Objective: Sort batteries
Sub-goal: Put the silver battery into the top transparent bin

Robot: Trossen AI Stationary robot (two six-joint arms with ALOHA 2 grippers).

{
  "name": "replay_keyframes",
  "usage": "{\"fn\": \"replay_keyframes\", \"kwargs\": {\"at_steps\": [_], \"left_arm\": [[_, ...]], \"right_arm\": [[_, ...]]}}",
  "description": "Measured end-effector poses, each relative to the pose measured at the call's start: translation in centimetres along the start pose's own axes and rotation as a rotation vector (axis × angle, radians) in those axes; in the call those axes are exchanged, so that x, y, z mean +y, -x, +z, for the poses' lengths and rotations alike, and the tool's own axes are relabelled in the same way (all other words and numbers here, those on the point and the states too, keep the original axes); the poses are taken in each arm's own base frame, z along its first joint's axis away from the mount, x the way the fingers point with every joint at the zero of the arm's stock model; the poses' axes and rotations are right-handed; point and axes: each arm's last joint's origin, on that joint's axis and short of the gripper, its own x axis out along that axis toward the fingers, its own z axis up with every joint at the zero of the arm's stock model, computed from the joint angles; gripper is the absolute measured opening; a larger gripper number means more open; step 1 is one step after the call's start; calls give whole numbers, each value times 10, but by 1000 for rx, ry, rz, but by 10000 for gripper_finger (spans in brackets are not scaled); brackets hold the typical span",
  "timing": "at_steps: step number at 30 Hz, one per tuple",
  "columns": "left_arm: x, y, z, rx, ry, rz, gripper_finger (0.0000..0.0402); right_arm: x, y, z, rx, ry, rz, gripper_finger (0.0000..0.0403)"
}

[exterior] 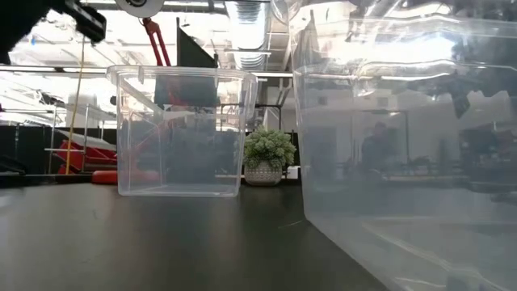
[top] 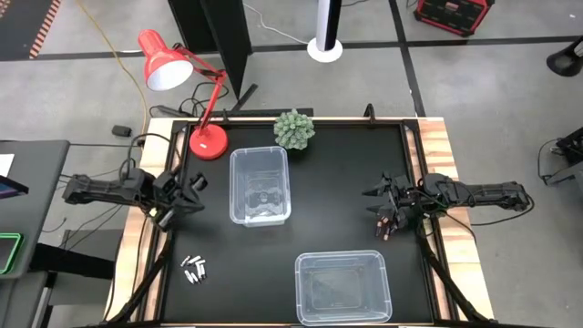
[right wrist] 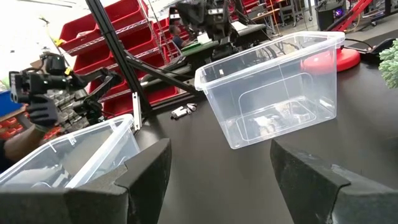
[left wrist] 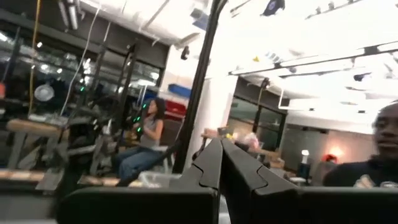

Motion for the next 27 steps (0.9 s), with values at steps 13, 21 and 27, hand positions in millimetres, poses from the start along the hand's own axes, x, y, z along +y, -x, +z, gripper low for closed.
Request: {"fn": "replay_keyframes", "kwargs": {"at_steps": [13,21,27], "left_arm": [[-15,-44,34,27,-151,-85,10],[-25,-88,46,83,-313,-154,29],[-14,-111,18,424,-234,-13,30]], "right_arm": [[-1,0,5,-56,183,-11,292],[8,8,36,-391,108,67,292],[16,16,59,-490,120,75,292]]}}
